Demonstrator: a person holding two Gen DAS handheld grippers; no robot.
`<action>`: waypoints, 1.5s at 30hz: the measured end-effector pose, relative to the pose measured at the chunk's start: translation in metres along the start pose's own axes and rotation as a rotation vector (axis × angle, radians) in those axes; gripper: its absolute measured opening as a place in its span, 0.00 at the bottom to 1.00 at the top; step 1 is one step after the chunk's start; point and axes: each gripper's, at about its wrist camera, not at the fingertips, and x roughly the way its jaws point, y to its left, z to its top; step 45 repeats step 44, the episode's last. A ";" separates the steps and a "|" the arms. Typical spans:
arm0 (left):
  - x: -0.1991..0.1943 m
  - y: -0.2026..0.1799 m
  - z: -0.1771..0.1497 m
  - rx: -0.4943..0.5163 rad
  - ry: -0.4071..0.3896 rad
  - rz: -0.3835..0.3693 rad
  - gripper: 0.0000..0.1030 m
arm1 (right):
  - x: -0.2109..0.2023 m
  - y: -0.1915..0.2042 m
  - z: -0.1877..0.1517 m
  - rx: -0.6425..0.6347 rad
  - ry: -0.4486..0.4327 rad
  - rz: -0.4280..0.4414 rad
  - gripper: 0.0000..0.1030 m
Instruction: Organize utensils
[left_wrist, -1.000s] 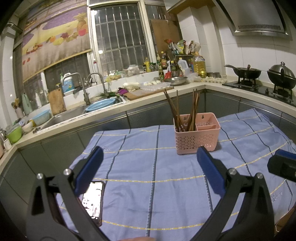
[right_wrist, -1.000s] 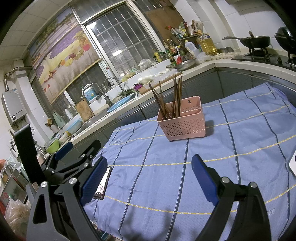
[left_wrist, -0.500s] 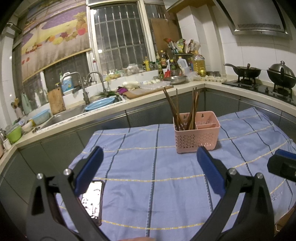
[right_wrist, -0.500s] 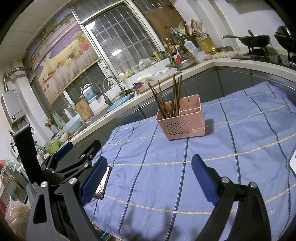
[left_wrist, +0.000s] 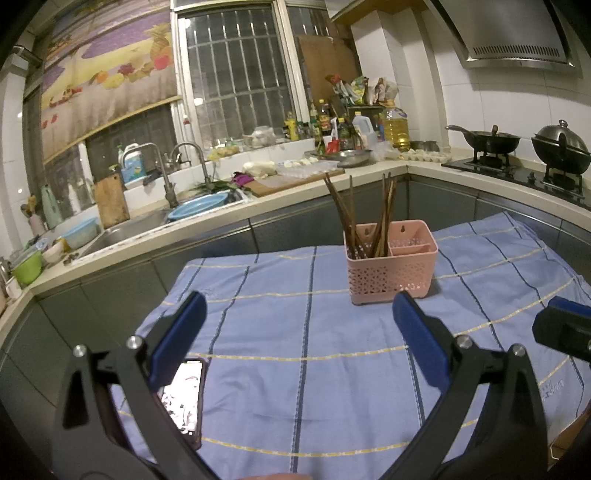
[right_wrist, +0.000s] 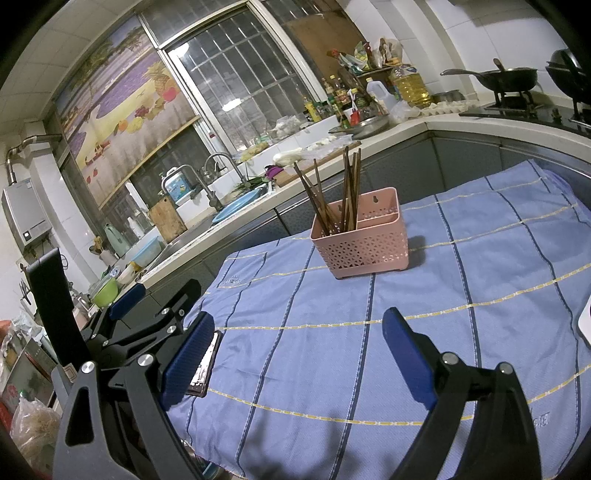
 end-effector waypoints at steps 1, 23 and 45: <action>0.000 0.000 0.000 -0.001 0.000 0.000 0.94 | 0.000 -0.001 0.000 0.000 0.000 0.000 0.88; 0.000 -0.002 0.000 0.005 0.001 -0.002 0.94 | 0.000 0.000 0.002 0.001 0.001 0.000 0.88; -0.010 -0.008 -0.002 0.002 -0.003 -0.016 0.94 | 0.000 -0.002 0.003 0.003 0.002 0.001 0.88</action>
